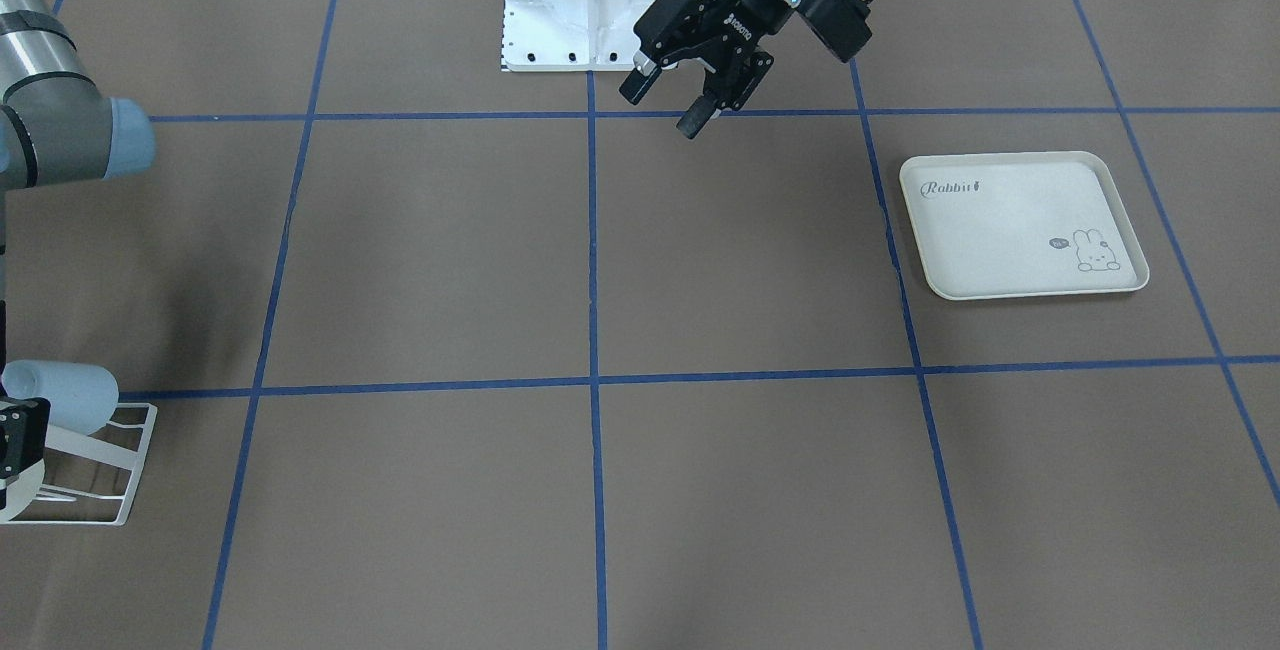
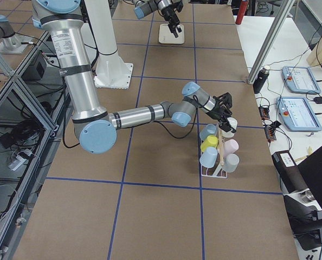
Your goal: Transfer IKEA cup to right arm and place on rack
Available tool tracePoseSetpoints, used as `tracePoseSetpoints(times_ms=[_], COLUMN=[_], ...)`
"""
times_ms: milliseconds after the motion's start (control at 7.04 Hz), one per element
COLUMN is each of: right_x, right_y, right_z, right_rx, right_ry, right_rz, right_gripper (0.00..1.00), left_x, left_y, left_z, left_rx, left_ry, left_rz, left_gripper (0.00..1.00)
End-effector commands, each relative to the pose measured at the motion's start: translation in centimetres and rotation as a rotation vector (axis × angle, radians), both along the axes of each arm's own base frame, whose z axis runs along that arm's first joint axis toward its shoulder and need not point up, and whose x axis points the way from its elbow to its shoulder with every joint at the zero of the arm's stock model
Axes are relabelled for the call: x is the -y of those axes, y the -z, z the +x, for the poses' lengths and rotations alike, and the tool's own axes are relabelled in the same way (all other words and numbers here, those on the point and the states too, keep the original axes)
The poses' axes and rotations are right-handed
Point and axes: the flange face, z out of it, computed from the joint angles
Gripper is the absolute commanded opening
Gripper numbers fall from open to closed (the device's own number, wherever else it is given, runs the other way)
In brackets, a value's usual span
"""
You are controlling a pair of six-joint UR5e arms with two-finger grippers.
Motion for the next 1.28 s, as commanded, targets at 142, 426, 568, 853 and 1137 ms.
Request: tracePoseSetpoints(times_ms=[142,426,568,853,1137], right_x=[0.0,-0.1,-0.2,0.0,1.4], right_y=[-0.9,-1.2,-0.9,-0.1,1.4], right_z=[0.0,0.0,-0.2,0.1,6.0], right_rx=[-0.009,-0.016,-0.026,0.004,0.1], right_ry=[0.001,0.011,0.053,0.088,0.169], right_rz=[-0.016,-0.02,-0.014,-0.016,-0.077], right_gripper=[0.0,1.0,1.0,1.0,1.0], left_x=[0.0,-0.2,-0.2,-0.3,-0.2], left_y=[0.0,0.3,0.2,0.5,0.8], left_z=[0.0,-0.3,-0.2,-0.5,-1.3], left_rx=[0.0,-0.007,-0.006,-0.011,0.006], left_ry=[-0.002,-0.002,-0.002,-0.002,-0.015], left_rz=[0.0,0.004,0.004,0.007,0.001], left_gripper=[1.0,1.0,1.0,1.0,1.0])
